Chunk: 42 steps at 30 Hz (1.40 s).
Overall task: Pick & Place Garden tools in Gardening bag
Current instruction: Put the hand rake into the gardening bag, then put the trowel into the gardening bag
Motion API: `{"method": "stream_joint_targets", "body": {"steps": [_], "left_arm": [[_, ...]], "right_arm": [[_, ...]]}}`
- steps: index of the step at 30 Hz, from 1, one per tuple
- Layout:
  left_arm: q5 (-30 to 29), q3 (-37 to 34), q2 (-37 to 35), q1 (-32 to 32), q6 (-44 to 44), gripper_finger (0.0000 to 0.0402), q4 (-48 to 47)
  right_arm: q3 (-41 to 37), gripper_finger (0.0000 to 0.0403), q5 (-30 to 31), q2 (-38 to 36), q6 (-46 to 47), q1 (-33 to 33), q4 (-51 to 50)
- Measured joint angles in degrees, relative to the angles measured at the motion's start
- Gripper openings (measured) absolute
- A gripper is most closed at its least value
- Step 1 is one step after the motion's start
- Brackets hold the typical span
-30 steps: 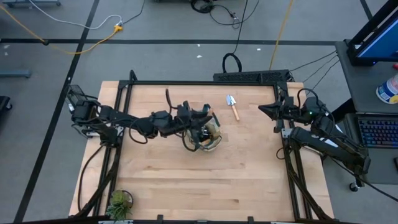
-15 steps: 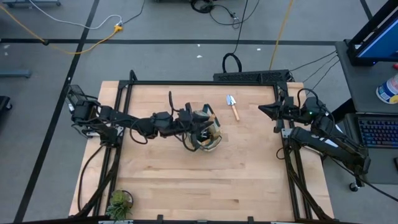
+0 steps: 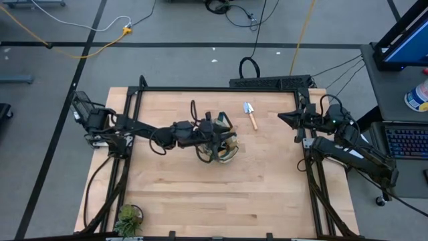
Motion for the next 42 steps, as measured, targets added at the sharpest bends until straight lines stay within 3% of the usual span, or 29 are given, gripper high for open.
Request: {"method": "stream_joint_targets", "body": {"steps": [27,42], "left_arm": [[1.23,1.18,4.98,2.53,-4.81,0.0068,-1.12],[0.71,1.10,4.98,2.50,-8.63,0.0150,-2.86]], "right_arm": [[0.00,0.0000,-0.01,0.00,-0.02,0.00,0.00],[0.00,0.0000,-0.01,0.01,-0.02,0.00,0.00]]}}
